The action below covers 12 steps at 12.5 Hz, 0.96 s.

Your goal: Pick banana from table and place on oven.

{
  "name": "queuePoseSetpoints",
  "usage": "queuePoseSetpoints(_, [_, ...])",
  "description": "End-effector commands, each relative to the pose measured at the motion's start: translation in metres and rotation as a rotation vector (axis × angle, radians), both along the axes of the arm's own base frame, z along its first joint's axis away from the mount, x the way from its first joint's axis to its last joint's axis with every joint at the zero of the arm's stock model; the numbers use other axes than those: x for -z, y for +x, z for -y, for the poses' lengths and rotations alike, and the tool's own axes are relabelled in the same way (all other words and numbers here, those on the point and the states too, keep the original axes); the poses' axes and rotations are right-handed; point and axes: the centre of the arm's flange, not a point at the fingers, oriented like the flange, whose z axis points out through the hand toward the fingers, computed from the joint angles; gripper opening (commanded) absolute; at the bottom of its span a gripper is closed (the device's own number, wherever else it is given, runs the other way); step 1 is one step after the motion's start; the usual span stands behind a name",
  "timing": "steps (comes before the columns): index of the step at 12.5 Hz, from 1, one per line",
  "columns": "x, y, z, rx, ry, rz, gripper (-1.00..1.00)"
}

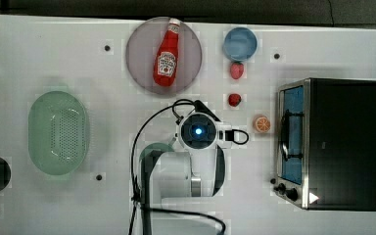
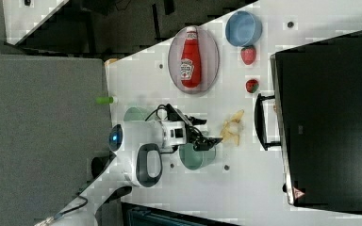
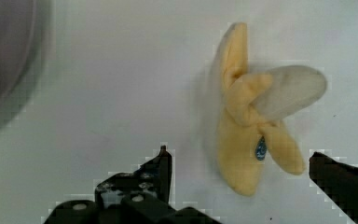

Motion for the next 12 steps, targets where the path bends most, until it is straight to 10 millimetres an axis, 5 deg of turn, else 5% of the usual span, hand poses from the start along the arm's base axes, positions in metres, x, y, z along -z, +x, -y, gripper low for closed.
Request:
queuePoseSetpoints(1, [0.028,-0.003,0.007,0.071,0.004,-0.021,1.0])
queuePoseSetpoints(3, [0.037,-0.004,0.007,0.07,0.005,-0.018,0.92])
queuePoseSetpoints(9, [0.038,-0.001,0.005,0.066,0.007,0.01,-0.47])
queuePoseSetpoints(12, [0.016,0.008,0.005,0.065,0.008,0.061,-0.47])
